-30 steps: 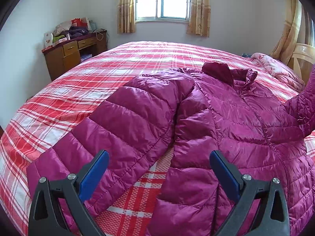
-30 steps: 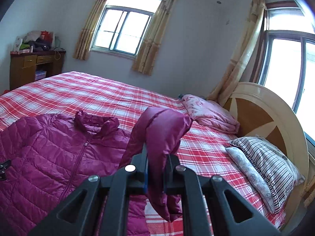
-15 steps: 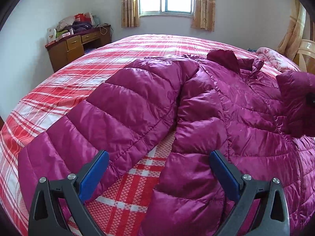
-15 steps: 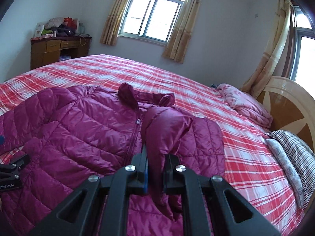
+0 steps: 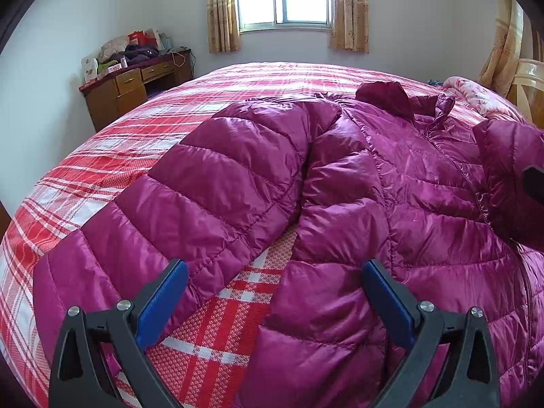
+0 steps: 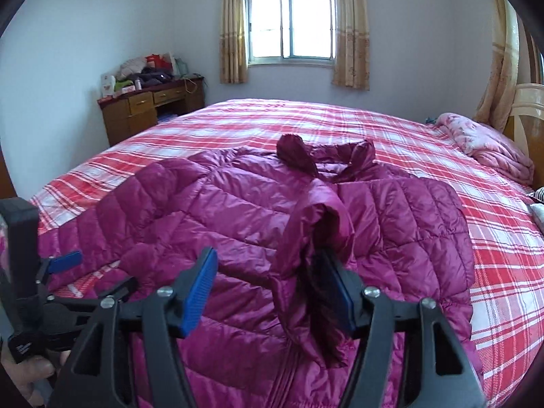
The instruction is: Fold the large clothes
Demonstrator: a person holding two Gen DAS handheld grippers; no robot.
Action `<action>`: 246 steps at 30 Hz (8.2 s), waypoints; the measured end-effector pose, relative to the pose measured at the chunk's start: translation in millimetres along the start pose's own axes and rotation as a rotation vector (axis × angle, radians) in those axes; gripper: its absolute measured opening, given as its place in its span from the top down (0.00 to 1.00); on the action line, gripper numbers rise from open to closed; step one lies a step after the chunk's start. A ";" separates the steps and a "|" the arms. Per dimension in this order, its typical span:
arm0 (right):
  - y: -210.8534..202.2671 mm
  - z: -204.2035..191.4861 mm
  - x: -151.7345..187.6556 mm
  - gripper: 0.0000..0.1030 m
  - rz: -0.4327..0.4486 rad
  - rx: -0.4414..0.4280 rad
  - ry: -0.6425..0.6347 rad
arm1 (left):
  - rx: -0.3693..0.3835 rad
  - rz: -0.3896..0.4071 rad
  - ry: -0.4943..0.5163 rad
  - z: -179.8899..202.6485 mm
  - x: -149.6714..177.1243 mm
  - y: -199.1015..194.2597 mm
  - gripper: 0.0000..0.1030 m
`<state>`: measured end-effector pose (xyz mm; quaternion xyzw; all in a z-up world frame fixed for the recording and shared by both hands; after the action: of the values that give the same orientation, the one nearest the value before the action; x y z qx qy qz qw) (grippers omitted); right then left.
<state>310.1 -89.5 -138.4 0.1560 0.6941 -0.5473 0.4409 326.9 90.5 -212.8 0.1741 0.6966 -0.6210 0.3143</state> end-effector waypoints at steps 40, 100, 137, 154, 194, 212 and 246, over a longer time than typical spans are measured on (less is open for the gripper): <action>87.3 184.5 21.2 0.69 -0.270 0.251 0.399 | -0.052 -0.047 0.160 100.3 -68.2 41.6 0.01; 134.0 215.4 -12.4 0.48 -0.309 0.300 0.426 | 0.204 -0.130 -0.024 126.7 -77.3 66.3 0.01; 115.4 121.9 12.2 0.24 -0.329 0.271 0.250 | 0.161 -0.180 0.070 138.2 -75.5 71.7 0.01; 113.3 122.6 12.5 0.23 -0.313 0.277 0.260 | -0.136 0.041 -0.046 -86.5 -32.5 -45.6 0.01; 102.9 123.7 13.8 0.18 -0.273 0.295 0.292 | -0.090 0.336 0.125 -95.3 -110.3 -143.0 0.85; 101.0 124.5 13.8 0.17 -0.258 0.287 0.311 | 0.068 0.386 0.422 60.9 -117.6 -168.8 0.86; 65.9 158.3 22.9 0.08 -0.063 0.233 0.563 | 0.291 0.331 0.510 218.7 -81.8 -97.6 0.23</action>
<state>413.1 -214.3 -199.2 0.3294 0.7261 -0.5717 0.1933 374.3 -127.0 -92.3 0.4778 0.6191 -0.5909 0.1982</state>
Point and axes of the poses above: each gripper's, at about its wrist camera, not at the fingertips, and y roughly the way its jaws point, z to its right, x to its underside, the point moved 4 cm from there along y, roughly the way its jaws point, and after that the axes turned 7 degrees about -z, right-handed, at the moved point
